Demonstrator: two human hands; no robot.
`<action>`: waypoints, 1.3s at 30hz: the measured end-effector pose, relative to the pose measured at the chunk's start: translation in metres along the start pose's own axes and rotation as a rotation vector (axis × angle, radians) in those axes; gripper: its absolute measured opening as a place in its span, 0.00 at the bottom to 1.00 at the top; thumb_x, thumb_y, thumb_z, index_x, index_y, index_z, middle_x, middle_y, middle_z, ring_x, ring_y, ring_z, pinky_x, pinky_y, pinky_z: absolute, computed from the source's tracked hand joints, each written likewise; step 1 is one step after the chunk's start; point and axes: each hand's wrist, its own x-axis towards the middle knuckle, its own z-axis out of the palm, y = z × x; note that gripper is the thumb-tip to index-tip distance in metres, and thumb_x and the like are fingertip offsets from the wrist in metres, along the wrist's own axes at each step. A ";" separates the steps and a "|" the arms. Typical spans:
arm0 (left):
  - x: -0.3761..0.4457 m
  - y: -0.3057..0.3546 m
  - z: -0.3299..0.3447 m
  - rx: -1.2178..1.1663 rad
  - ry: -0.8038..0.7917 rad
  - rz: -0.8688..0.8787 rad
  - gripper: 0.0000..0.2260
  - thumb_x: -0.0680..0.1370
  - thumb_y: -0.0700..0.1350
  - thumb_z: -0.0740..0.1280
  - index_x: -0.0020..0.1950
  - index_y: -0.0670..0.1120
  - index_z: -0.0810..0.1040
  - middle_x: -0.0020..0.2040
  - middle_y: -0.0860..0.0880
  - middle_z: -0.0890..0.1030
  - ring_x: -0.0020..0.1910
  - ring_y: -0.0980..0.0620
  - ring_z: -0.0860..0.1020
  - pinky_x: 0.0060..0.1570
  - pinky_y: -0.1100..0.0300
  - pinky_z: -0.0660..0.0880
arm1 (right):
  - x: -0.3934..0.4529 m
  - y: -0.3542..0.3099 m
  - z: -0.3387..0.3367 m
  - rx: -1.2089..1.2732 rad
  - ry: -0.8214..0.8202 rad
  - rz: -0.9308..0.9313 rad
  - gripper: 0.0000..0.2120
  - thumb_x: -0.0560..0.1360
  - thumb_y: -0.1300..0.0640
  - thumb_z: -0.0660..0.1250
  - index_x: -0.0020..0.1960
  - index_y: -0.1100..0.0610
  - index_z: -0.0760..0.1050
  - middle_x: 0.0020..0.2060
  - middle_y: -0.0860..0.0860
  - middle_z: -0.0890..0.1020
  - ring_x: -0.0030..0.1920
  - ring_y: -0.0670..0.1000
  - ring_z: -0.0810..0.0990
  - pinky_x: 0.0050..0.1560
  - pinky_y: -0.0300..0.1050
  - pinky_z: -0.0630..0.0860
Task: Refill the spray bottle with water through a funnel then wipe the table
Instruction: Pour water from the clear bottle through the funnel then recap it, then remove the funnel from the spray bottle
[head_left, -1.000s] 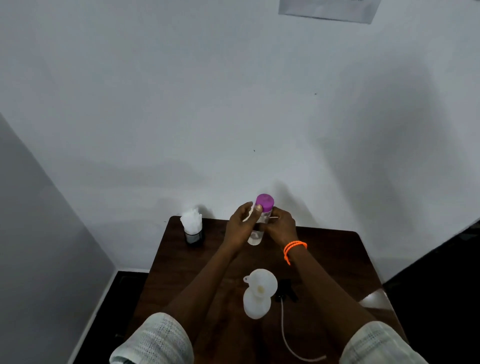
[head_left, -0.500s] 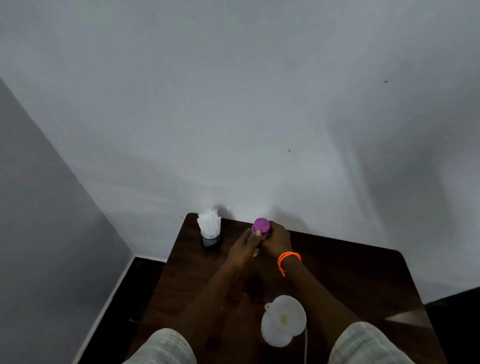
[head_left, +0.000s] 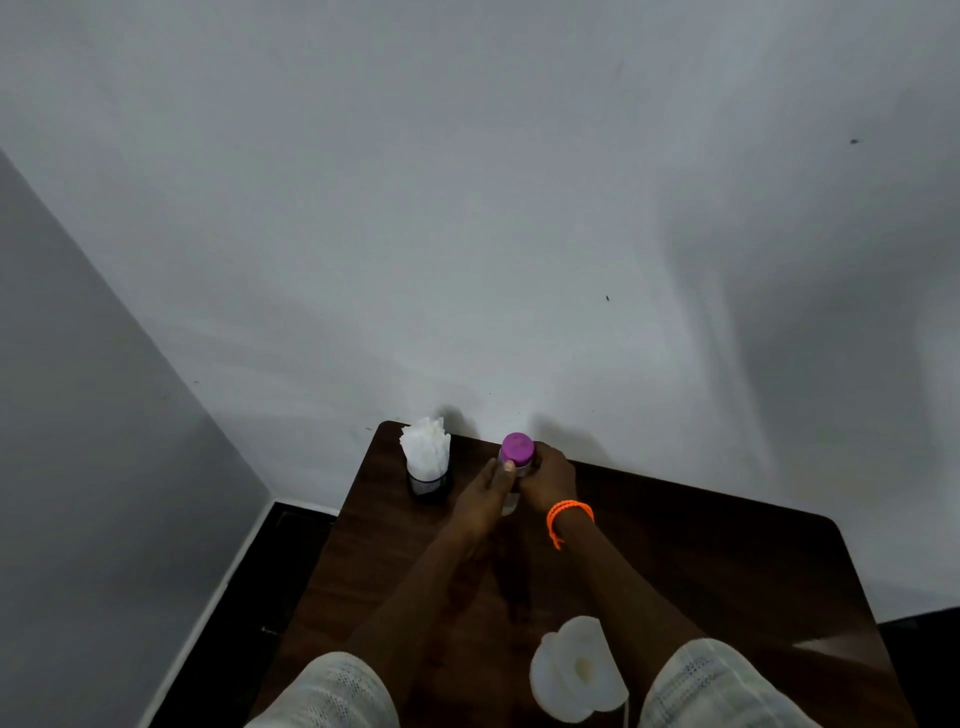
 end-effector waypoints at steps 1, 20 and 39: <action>0.002 -0.003 -0.001 0.001 0.016 -0.026 0.40 0.67 0.78 0.64 0.73 0.59 0.72 0.66 0.42 0.80 0.64 0.40 0.78 0.66 0.40 0.73 | 0.000 0.000 0.000 0.006 -0.001 -0.001 0.15 0.70 0.57 0.77 0.56 0.56 0.83 0.49 0.54 0.86 0.49 0.51 0.82 0.50 0.38 0.72; -0.074 0.009 0.017 0.005 0.033 -0.303 0.18 0.78 0.58 0.70 0.47 0.42 0.81 0.38 0.46 0.80 0.34 0.50 0.76 0.35 0.58 0.72 | -0.075 0.034 -0.083 0.028 0.001 0.153 0.28 0.62 0.60 0.83 0.61 0.57 0.80 0.48 0.54 0.85 0.49 0.52 0.83 0.58 0.48 0.80; -0.166 -0.027 0.028 -0.063 -0.137 -0.198 0.03 0.76 0.32 0.71 0.46 0.34 0.84 0.30 0.40 0.78 0.25 0.50 0.73 0.24 0.61 0.69 | -0.197 0.089 -0.128 0.155 -0.120 0.185 0.06 0.73 0.61 0.77 0.50 0.58 0.84 0.42 0.56 0.86 0.37 0.53 0.87 0.34 0.45 0.83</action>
